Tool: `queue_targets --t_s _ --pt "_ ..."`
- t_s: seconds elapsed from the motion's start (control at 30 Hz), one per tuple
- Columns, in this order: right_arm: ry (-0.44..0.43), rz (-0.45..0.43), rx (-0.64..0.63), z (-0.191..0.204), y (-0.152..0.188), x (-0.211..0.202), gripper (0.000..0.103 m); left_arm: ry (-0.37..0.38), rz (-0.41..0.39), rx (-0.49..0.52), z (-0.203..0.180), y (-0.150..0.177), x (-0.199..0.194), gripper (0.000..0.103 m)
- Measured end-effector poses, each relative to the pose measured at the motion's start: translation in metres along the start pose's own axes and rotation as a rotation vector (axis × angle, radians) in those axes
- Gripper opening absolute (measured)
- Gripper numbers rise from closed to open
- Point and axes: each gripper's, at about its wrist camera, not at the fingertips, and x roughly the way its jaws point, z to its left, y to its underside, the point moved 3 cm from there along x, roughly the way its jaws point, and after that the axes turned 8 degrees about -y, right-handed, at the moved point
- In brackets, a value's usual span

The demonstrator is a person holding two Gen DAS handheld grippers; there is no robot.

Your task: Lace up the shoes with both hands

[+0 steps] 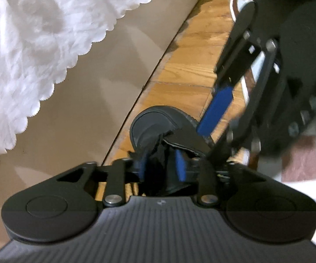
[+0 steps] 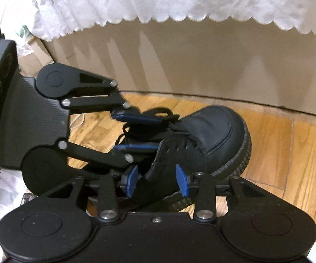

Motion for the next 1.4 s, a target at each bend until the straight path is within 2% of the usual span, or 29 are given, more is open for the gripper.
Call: queue_targets --t_s 0.13,0.17,0.2,0.23,0.33,0.43,0.5,0.6,0.7,0.83,1.03,1.1,1.2,1.4 --pt "0.013 -0.009 0.003 -0.001 -0.001 -0.002 0.046 0.01 -0.017 -0.04 0.008 0.006 0.004 0.029" --pt "0.023 -0.01 -0.014 0.002 0.0 -0.003 0.046 0.018 -0.011 -0.063 0.009 0.006 0.005 0.02" --pt "0.028 -0.007 -0.026 0.005 0.002 -0.002 0.046 0.028 -0.003 -0.074 0.009 0.006 0.006 0.006" --pt "0.036 -0.004 -0.036 0.008 0.003 -0.002 0.046 0.032 0.004 -0.074 0.008 0.005 0.008 0.005" --pt "0.047 -0.008 -0.027 0.009 0.007 -0.007 0.046 0.011 0.017 -0.05 0.003 0.004 0.009 0.004" --pt "0.045 -0.001 -0.002 0.009 0.009 -0.008 0.048 0.016 0.031 -0.108 0.008 0.003 0.009 0.003" --pt "0.019 0.031 0.071 0.007 0.009 -0.011 0.05 0.023 0.034 -0.151 0.011 0.003 0.009 0.003" --pt "0.004 0.014 0.145 0.009 0.009 -0.02 0.054 0.018 0.023 -0.158 0.011 0.004 0.008 0.003" --pt "0.043 0.04 0.097 0.017 0.011 -0.009 0.055 0.018 0.019 -0.158 0.012 0.004 0.008 0.003" --pt "0.084 0.016 0.12 0.012 0.005 -0.003 0.056 0.012 0.009 -0.185 0.017 0.007 0.006 0.003" --pt "0.052 0.023 0.131 0.012 0.012 -0.008 0.057 0.035 0.013 -0.234 0.028 0.009 0.007 0.003" --pt "0.077 0.01 0.143 0.011 0.011 -0.004 0.06 0.052 0.011 -0.239 0.029 0.008 0.007 0.002" --pt "0.127 0.007 0.127 0.011 0.004 0.004 0.061 0.059 0.007 -0.224 0.027 0.007 0.007 0.002" --pt "0.094 0.043 0.092 0.017 0.004 0.0 0.061 0.076 0.005 -0.245 0.03 0.011 0.006 0.003"
